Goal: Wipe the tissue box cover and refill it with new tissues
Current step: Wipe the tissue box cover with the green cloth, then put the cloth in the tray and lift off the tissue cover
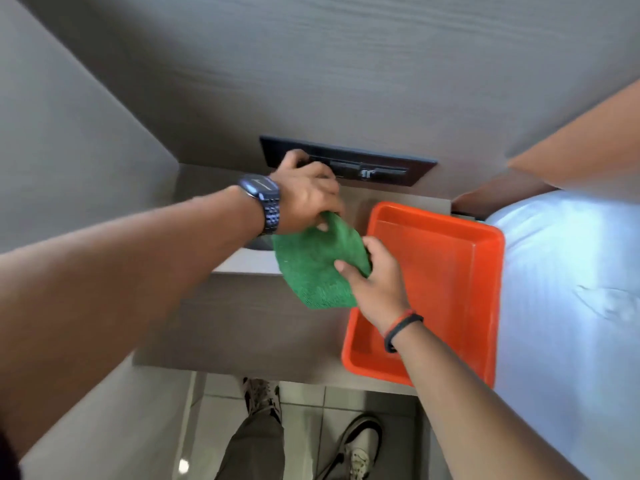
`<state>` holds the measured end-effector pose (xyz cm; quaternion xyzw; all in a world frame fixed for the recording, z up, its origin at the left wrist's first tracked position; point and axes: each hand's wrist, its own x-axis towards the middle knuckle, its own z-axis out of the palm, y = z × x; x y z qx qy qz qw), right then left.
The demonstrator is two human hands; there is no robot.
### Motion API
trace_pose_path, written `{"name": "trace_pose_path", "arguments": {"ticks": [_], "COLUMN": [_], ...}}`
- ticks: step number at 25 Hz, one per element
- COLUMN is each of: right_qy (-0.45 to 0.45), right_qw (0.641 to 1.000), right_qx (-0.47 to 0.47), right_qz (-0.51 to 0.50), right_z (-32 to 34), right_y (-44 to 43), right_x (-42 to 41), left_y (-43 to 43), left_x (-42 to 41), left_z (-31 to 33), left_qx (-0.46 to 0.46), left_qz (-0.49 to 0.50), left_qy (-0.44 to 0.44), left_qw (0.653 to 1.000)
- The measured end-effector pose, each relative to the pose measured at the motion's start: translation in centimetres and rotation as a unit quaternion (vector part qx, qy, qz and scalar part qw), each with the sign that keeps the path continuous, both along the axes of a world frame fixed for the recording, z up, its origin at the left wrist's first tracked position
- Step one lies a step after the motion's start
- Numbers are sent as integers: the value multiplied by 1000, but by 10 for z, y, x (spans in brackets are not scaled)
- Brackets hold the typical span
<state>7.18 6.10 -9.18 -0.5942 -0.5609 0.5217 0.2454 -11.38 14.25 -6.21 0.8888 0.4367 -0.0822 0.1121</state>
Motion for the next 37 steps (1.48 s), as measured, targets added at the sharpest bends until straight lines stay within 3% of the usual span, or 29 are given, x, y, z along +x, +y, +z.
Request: {"name": "trace_pose_path", "arguments": {"ticks": [6, 9, 12, 14, 16, 19, 21, 23, 26, 29, 32, 34, 35, 37], "right_qy": [18, 3, -123, -301, -430, -466, -472, -444, -318, -195, -175, -188, -196, -209], "right_qw": [987, 976, 963, 939, 900, 880, 877, 891, 929, 968, 982, 978, 975, 967], "right_qx": [-73, -120, -117, -20, 49, 9, 14, 80, 179, 130, 5, -48, -61, -80], "right_qz": [-141, -183, -210, -166, -55, 92, 94, 42, -58, -88, -65, -76, -89, -118], "right_z": [-31, -60, -79, -82, -85, -91, -85, -70, -50, -36, -41, -49, -53, -58], "right_y": [-24, -34, -44, -52, -57, -54, -55, -51, -33, -9, 13, 24, 28, 32], "right_x": [119, 139, 143, 137, 130, 129, 128, 117, 80, 19, -38, -58, -64, -69], "left_y": [19, 5, -25, -41, -47, -45, -42, -40, -49, -66, -83, -93, -96, -100], "left_x": [158, 185, 189, 185, 181, 175, 160, 130, 59, -22, -86, -109, -115, -117], "left_z": [-25, -60, -93, -109, -119, -118, -104, -86, -64, -60, -71, -77, -79, -84], "left_qx": [-22, -13, -12, -29, -44, -41, -44, -45, 58, 118, 13, -100, -142, -167], "left_qz": [-120, -101, -62, -65, -54, -41, 1, 106, 287, 521, 719, 767, 763, 730], "left_qy": [85, 68, 63, 86, 93, 74, 23, -82, -213, -211, -128, -172, -223, -293], "left_qw": [989, 992, 996, 994, 993, 996, 999, 990, 932, 818, 683, 610, 589, 594]}}
